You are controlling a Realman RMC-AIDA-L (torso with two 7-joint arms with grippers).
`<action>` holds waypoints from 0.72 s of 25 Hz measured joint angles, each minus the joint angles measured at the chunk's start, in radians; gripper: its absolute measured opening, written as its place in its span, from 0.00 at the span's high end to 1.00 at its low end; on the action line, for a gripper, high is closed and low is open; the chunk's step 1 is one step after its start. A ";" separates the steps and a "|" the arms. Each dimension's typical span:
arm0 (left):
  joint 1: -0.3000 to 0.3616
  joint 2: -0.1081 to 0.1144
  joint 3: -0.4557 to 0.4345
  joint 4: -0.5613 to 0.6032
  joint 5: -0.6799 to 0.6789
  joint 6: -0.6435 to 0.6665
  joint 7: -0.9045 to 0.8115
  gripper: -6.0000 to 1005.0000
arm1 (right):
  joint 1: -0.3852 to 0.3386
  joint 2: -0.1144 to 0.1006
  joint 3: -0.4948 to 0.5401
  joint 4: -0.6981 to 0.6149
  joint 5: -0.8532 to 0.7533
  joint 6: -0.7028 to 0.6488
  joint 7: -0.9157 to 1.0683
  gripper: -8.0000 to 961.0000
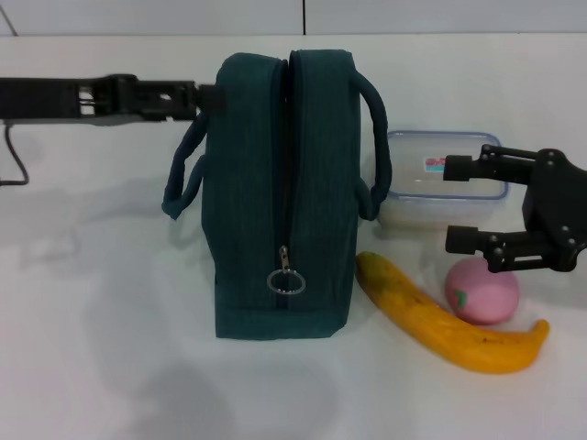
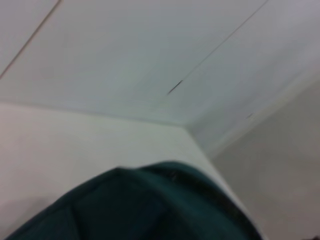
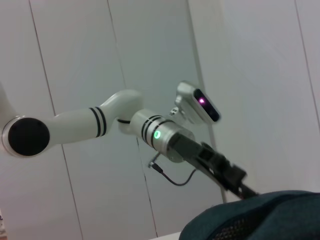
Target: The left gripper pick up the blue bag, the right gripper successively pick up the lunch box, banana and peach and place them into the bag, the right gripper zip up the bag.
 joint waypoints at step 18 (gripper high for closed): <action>-0.097 0.002 0.093 0.102 0.203 0.005 -0.229 0.17 | -0.003 0.003 0.004 0.015 -0.006 0.005 -0.036 0.13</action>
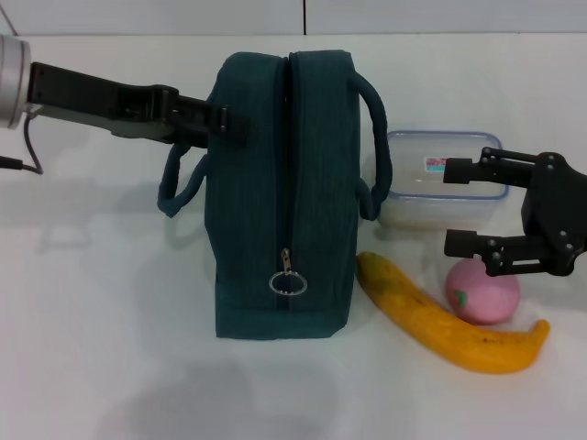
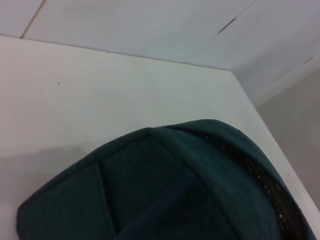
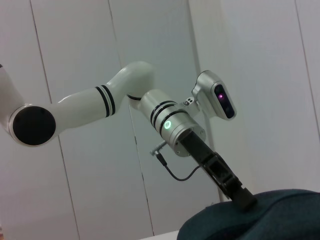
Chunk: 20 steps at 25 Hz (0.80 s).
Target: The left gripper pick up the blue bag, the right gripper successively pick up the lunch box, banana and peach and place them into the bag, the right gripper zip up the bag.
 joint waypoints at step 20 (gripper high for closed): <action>-0.043 0.003 -0.002 -0.050 0.020 -0.002 -0.018 0.79 | -0.034 0.012 0.019 0.056 0.019 0.000 -0.024 0.13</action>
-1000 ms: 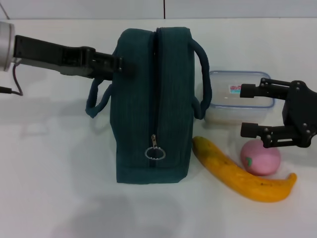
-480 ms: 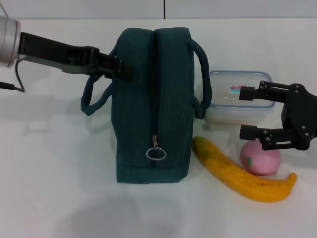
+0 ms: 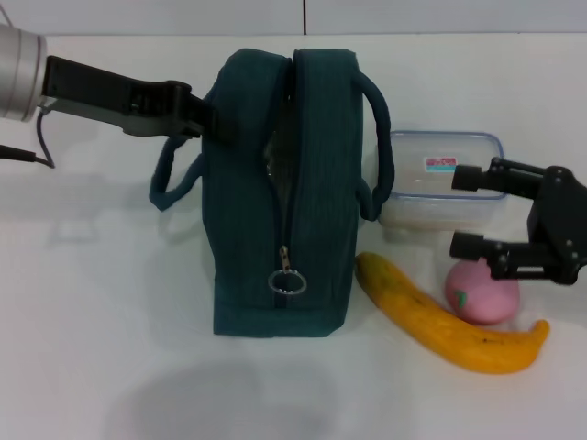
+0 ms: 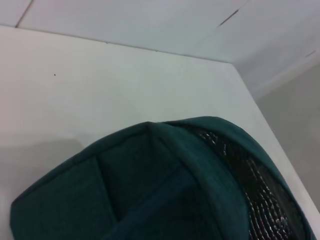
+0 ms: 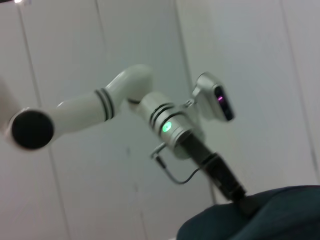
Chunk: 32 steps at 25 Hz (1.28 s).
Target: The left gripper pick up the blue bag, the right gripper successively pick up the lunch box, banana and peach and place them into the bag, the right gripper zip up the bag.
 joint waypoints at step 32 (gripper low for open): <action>0.023 -0.021 -0.007 0.000 -0.007 -0.003 0.065 0.94 | -0.069 -0.001 0.394 0.524 0.161 0.405 0.447 0.13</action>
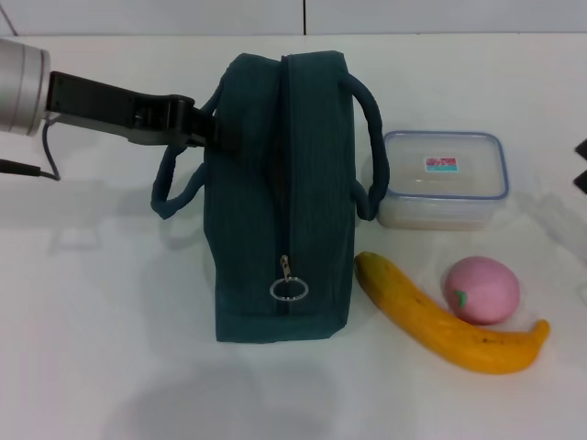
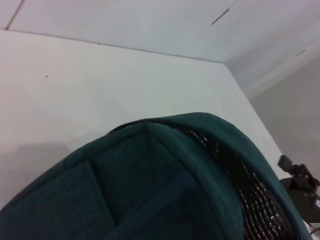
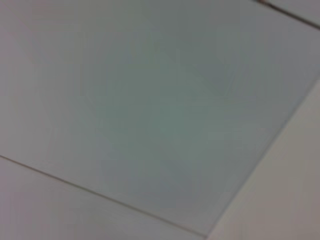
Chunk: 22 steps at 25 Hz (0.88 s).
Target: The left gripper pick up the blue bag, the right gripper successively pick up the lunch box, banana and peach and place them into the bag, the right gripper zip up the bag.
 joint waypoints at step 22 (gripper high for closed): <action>-0.004 -0.012 -0.004 -0.003 -0.001 -0.001 0.001 0.94 | 0.134 0.002 -0.149 0.013 0.000 0.164 0.071 0.14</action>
